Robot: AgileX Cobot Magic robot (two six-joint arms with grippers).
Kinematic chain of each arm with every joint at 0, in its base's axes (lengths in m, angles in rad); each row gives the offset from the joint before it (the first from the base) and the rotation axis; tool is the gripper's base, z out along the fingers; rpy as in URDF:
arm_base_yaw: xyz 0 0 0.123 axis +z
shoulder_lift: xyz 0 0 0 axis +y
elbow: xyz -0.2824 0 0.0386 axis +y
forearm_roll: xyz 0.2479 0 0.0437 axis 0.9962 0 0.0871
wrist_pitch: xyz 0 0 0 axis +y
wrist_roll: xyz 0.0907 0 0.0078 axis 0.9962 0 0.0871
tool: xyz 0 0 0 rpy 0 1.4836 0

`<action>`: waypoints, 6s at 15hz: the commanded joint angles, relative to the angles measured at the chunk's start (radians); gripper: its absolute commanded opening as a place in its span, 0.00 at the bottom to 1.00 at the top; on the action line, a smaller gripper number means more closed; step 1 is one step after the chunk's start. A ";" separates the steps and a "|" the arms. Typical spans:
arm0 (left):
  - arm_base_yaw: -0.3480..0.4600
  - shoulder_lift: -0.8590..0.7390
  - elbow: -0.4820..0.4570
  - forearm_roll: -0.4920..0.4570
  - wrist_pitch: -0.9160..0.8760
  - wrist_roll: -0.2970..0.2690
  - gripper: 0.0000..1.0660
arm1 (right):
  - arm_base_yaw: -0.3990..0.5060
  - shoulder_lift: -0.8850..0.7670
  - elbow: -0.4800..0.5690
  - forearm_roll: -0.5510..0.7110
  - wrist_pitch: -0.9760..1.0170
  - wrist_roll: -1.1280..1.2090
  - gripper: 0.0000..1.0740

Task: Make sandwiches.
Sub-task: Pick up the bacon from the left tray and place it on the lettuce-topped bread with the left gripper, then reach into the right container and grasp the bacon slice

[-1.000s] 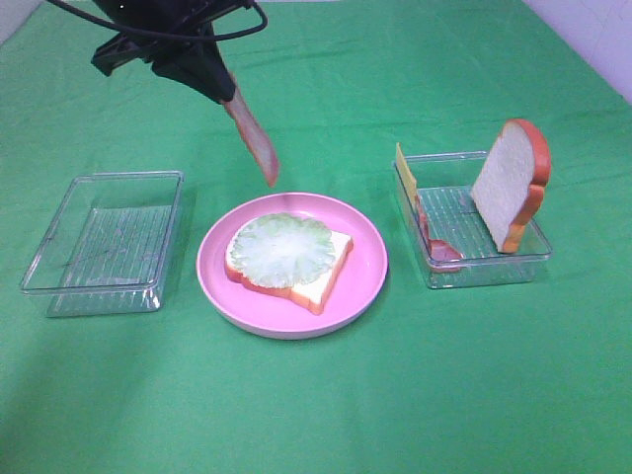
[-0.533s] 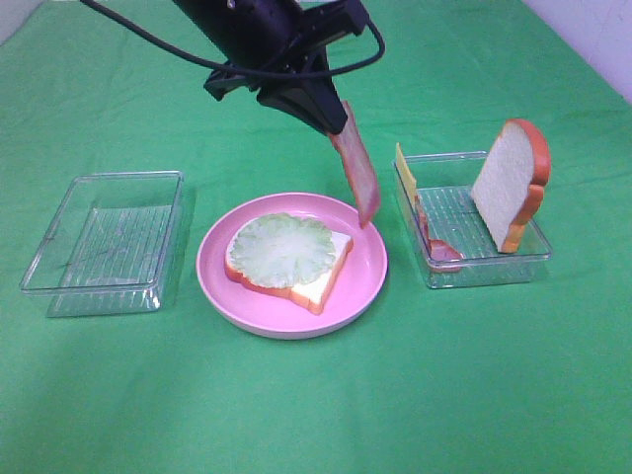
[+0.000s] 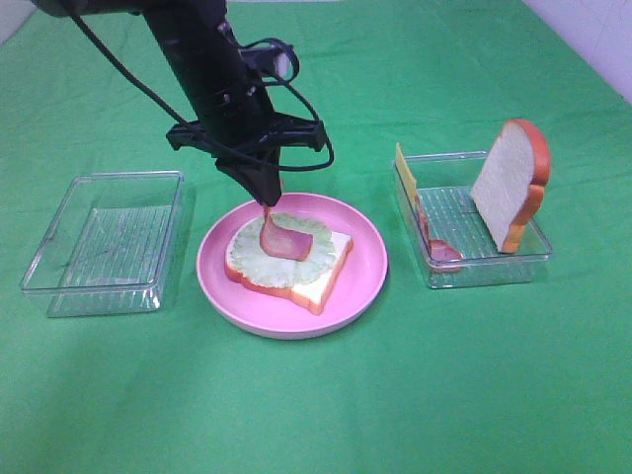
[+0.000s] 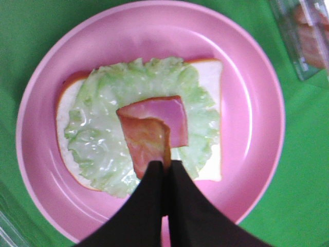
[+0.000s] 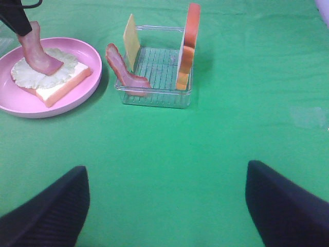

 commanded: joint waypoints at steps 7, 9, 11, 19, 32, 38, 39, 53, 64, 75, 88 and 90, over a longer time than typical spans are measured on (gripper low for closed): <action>-0.001 0.029 0.006 0.101 0.033 -0.058 0.44 | 0.001 -0.015 0.000 0.002 -0.009 -0.013 0.73; -0.001 0.029 0.006 0.108 0.037 -0.058 0.59 | 0.001 -0.015 0.000 0.002 -0.009 -0.013 0.73; -0.001 0.029 -0.017 0.129 0.072 -0.058 0.67 | 0.001 -0.015 0.000 0.002 -0.009 -0.013 0.73; -0.001 -0.084 -0.215 0.235 0.176 -0.085 0.67 | 0.001 -0.015 0.000 0.002 -0.009 -0.013 0.73; -0.003 -0.901 0.422 0.223 0.173 -0.103 0.67 | 0.001 -0.015 0.000 0.002 -0.009 -0.013 0.73; -0.003 -1.350 0.858 0.223 0.173 -0.102 0.67 | 0.001 -0.015 0.000 0.002 -0.009 -0.013 0.73; -0.003 -1.427 0.916 0.226 0.173 -0.100 0.67 | 0.001 -0.015 0.000 0.002 -0.009 -0.013 0.73; -0.003 -2.260 1.234 0.225 0.154 0.113 0.67 | 0.001 -0.015 0.000 0.002 -0.009 -0.013 0.73; -0.003 -2.261 1.387 0.188 -0.066 0.136 0.67 | 0.001 0.283 -0.025 0.058 -0.260 -0.013 0.72; -0.003 -2.261 1.387 0.188 -0.066 0.135 0.67 | 0.003 1.280 -0.534 0.250 -0.117 -0.114 0.71; -0.003 -2.261 1.387 0.188 -0.067 0.135 0.67 | 0.283 1.927 -0.985 0.097 -0.028 0.196 0.62; -0.003 -2.261 1.387 0.189 -0.067 0.135 0.67 | 0.283 2.006 -1.018 0.095 -0.027 0.198 0.61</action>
